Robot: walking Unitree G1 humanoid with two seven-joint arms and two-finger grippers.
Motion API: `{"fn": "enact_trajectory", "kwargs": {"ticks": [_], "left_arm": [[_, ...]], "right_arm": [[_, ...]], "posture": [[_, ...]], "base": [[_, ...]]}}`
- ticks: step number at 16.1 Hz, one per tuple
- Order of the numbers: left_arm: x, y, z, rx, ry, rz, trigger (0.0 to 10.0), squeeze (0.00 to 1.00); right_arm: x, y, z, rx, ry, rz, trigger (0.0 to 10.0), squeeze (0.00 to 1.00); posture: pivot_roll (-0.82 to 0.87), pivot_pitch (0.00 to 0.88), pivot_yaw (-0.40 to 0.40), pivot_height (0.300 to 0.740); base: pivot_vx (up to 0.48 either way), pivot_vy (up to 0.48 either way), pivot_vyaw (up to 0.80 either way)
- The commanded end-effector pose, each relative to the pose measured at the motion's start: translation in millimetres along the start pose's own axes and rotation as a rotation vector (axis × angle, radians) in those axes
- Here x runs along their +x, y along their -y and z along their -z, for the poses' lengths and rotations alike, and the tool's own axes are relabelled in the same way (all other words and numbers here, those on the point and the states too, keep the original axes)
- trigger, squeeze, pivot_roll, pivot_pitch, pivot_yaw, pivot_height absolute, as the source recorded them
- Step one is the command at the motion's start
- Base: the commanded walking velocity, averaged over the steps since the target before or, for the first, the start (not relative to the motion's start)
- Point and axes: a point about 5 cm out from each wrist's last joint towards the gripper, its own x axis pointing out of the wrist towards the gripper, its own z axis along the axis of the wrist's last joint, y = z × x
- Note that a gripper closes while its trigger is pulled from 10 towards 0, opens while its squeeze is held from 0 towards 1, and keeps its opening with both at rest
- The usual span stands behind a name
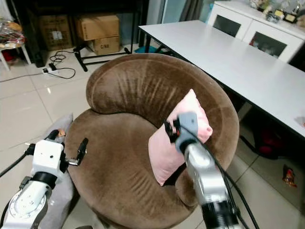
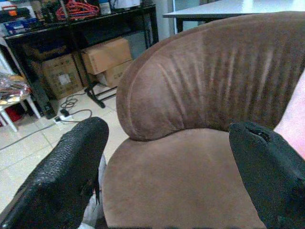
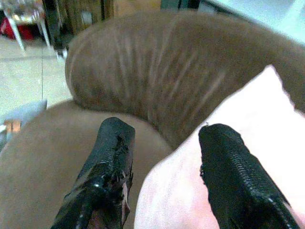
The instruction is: Move the pillow to the sofa from floor
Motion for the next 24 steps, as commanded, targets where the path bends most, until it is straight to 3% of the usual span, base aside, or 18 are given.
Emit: {"fn": "enact_trajectory", "kwargs": {"ticks": [1, 8, 18, 24], "left_arm": [[0.3, 2.3, -3, 0.003, 0.012, -0.001, 10.0, 0.00], [2.2, -0.4, -3, 0.008, 0.021, -0.028, 10.0, 0.00], [6.0, -1.7, -4, 0.014, 0.027, -0.029, 10.0, 0.00], [11.9, -9.2, -6, 0.026, 0.043, 0.010, 10.0, 0.00]], "right_arm": [[-3.2, 1.4, -4, 0.003, -0.004, 0.013, 10.0, 0.00], [-5.8, 0.7, -14, -0.039, -0.028, 0.012, 10.0, 0.00], [-5.0, 2.5, -18, -0.056, -0.035, 0.023, 10.0, 0.00], [-9.2, -4.5, -16, -0.048, -0.019, 0.051, 10.0, 0.00]], "posture": [[0.08, 0.000, -0.134, 0.740], [0.08, 0.000, -0.145, 0.740], [0.08, 0.000, -0.134, 0.740], [0.08, 0.000, -0.016, 0.740]], "base": [[0.000, 0.000, 0.00], [0.000, 0.000, 0.00], [-0.219, 0.000, 0.00], [0.000, 0.000, 0.00]]}}
